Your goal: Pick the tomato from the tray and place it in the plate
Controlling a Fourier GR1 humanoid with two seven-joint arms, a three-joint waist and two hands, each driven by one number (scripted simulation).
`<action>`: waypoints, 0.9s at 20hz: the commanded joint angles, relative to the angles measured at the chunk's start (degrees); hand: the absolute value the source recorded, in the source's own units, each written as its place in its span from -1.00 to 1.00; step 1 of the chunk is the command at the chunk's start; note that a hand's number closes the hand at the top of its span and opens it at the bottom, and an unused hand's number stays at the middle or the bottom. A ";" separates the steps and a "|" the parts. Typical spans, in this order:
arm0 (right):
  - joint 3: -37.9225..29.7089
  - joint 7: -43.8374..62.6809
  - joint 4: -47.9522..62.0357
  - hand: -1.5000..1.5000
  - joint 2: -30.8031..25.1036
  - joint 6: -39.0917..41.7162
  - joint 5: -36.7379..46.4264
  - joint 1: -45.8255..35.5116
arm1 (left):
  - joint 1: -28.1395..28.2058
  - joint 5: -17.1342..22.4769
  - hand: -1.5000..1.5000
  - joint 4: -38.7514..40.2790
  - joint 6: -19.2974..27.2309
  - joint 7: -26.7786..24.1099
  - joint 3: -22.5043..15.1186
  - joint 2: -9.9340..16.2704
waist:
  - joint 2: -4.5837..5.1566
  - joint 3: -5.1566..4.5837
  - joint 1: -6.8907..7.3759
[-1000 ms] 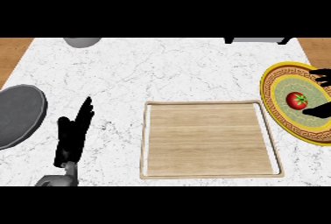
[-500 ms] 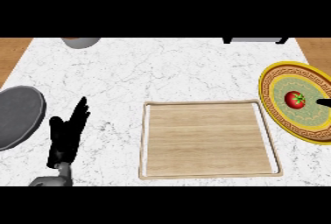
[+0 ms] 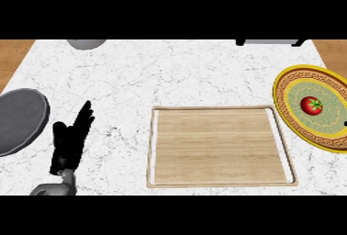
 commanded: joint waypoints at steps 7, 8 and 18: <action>1.74 -3.80 1.01 -1.00 0.57 -2.99 -0.93 0.57 | -1.82 -0.90 0.00 0.24 0.94 0.75 0.27 -1.14 | -0.03 -0.02 -0.01; 2.22 -2.07 1.25 -1.00 -0.29 -2.91 -0.77 1.17 | 2.56 -1.89 0.00 -3.47 0.94 0.39 -2.16 -2.09 | -0.15 -0.04 0.00; 4.21 -2.02 2.54 -1.00 4.03 -12.47 0.37 1.30 | -2.60 -1.72 0.00 2.74 1.05 -0.79 0.33 -1.91 | -0.01 -0.03 -0.11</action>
